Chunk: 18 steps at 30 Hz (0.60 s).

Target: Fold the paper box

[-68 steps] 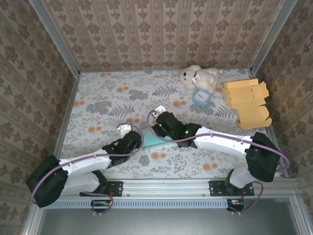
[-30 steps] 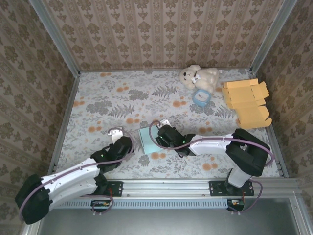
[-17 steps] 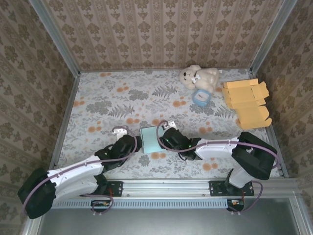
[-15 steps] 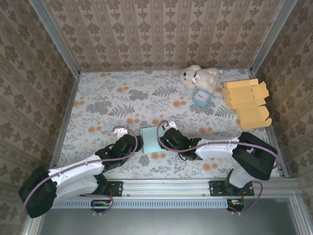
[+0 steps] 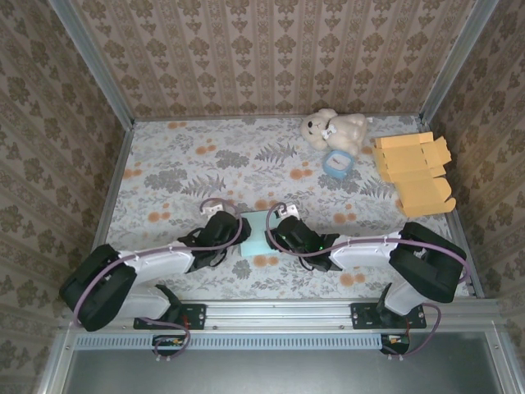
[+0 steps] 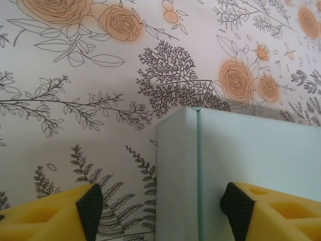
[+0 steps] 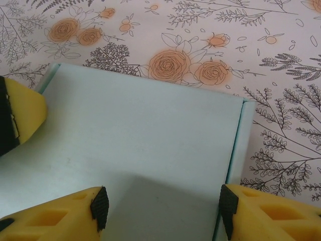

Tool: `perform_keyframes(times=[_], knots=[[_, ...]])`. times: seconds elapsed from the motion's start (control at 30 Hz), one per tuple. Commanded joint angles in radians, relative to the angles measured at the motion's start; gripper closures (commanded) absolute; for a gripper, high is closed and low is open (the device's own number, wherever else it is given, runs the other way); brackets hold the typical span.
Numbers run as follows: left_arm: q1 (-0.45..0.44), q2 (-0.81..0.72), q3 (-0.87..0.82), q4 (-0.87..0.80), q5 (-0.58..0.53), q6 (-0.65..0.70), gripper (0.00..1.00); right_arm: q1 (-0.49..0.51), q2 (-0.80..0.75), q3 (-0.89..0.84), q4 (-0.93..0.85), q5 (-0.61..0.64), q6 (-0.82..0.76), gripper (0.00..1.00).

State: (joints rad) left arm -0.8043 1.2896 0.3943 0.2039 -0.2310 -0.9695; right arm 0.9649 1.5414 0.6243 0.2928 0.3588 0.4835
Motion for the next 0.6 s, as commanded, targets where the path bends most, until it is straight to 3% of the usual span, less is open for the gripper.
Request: perform_keyframes(times=[0.0, 0.23, 0.57], knots=[[-0.015, 0.046, 0.01, 0.013, 0.017, -0.01, 0.33, 0.01, -0.003, -0.032, -0.014, -0.034, 0.029, 0.37], [-0.023, 0.108, 0.012, 0.019, -0.011, 0.0, 0.43, 0.012, -0.106, -0.041, -0.102, -0.032, 0.046, 0.37], [-0.043, 0.111, 0.03, -0.014, -0.069, 0.021, 0.46, 0.012, -0.291, -0.097, -0.242, 0.04, 0.113, 0.35]])
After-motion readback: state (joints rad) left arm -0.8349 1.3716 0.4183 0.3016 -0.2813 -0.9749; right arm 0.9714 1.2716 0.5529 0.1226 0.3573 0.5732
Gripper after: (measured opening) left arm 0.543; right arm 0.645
